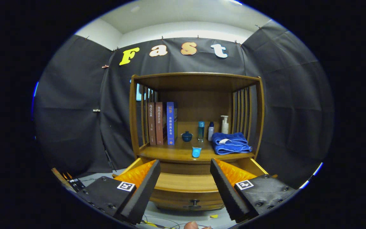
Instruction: Pull open the drawer, take out the items inside it, and place them on the countertop above the cabinet.
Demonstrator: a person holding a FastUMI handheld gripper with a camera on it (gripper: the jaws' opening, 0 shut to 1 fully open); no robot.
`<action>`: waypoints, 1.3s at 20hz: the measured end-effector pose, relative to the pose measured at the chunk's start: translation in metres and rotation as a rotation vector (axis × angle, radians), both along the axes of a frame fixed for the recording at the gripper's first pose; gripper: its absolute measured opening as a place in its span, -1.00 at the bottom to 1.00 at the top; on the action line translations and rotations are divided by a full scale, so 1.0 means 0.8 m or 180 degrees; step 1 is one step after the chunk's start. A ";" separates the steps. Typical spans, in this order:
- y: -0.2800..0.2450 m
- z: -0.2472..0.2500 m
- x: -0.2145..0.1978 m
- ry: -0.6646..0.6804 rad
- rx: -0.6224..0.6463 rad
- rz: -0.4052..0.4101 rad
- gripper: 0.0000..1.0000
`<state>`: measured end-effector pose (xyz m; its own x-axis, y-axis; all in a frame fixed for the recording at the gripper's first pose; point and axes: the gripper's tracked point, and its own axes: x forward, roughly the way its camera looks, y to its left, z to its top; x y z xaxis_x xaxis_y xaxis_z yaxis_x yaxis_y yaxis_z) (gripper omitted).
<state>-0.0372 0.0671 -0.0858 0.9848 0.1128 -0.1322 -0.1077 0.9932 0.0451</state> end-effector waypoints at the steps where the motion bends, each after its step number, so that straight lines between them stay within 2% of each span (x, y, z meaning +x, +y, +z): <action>1: 0.002 -0.014 -0.007 0.0010 0.0067 -0.0023 0.98; 3: -0.003 -0.042 -0.012 -0.0002 0.0118 -0.0090 0.98; 7: -0.026 -0.125 -0.005 0.0114 -0.0111 -0.0286 0.96; 12: -0.030 -0.195 0.013 0.0312 -0.0088 -0.0303 0.98; 16: -0.036 -0.210 0.038 0.0322 -0.0155 -0.0321 0.98; 21: -0.033 -0.208 0.043 0.0198 -0.0262 -0.0269 0.98; 26: -0.036 -0.211 0.067 0.0256 -0.0198 -0.0217 0.98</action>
<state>0.0163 0.0382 -0.2547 0.9758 0.0352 -0.2157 -0.0385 0.9992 -0.0112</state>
